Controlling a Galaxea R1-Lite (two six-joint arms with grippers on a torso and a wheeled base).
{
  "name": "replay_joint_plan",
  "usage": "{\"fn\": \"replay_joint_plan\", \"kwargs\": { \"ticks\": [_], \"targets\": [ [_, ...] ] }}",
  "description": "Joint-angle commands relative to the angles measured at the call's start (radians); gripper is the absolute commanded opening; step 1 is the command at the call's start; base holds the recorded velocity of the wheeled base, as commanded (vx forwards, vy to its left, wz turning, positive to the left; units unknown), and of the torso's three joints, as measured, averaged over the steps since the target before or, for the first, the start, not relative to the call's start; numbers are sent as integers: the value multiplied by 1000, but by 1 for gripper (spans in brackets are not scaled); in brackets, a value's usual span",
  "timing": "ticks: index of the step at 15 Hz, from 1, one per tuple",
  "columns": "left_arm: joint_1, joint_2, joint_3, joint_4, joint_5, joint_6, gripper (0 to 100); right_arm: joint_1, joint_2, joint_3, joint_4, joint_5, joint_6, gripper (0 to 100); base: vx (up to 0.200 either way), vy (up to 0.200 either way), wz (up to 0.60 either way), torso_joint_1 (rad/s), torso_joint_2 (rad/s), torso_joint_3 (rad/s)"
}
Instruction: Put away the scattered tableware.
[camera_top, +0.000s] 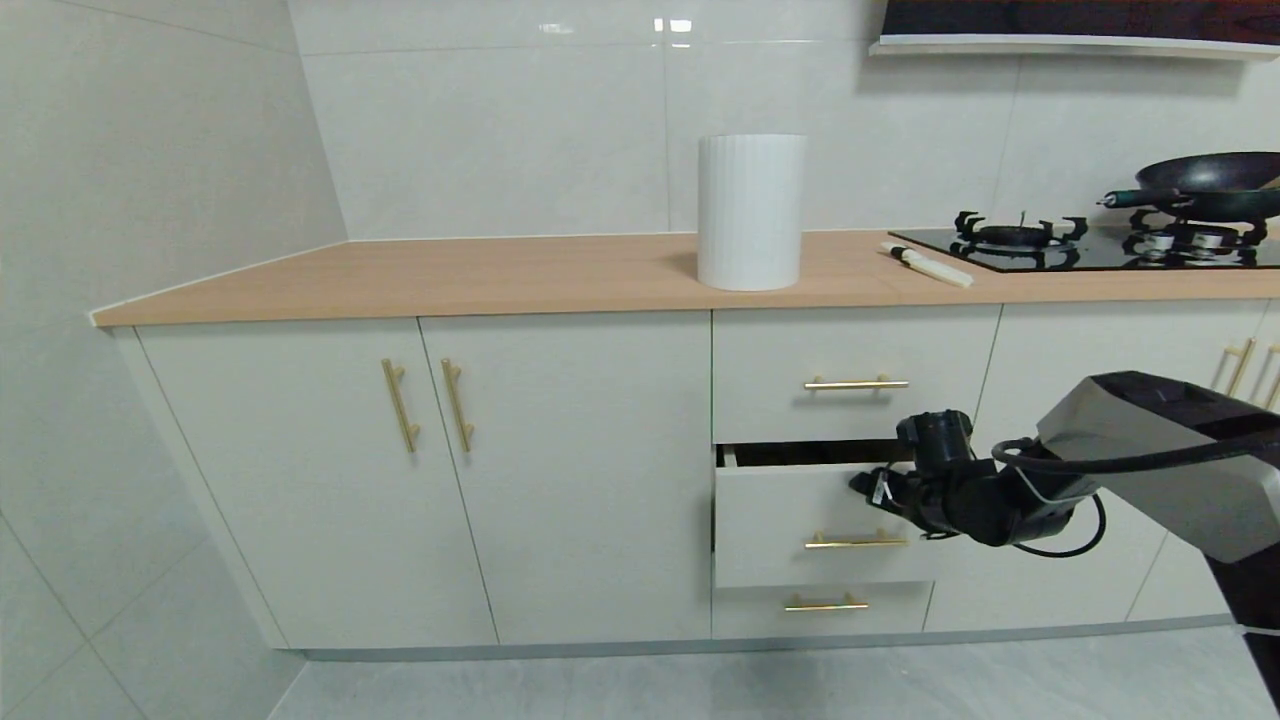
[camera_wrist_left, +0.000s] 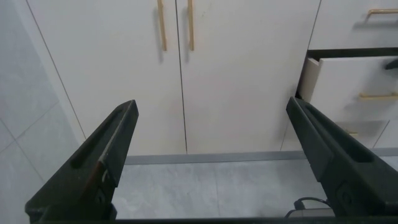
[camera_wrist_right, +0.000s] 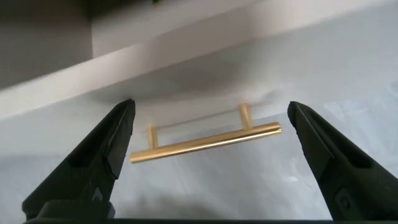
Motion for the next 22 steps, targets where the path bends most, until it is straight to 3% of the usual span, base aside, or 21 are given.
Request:
{"fn": "replay_joint_plan", "kwargs": {
  "ticks": [1, 12, 20, 22],
  "targets": [
    [0, 0, 0, 0, 0, 0, 100, -28, 67, -84, 2, -20, 40, 100, 0, 0, 0, 0, 0, 0],
    [0, 0, 0, 0, 0, 0, 100, -102, 176, -309, 98, -113, 127, 100, 0, 0, 0, 0, 0, 0],
    [0, 0, 0, 0, 0, 0, 100, -96, 164, -308, 100, -119, 138, 100, 0, 0, 0, 0, 0, 0],
    [0, 0, 0, 0, 0, 0, 100, -88, 108, -236, 100, -118, 135, 100, 0, 0, 0, 0, 0, 0]
  ]
}}
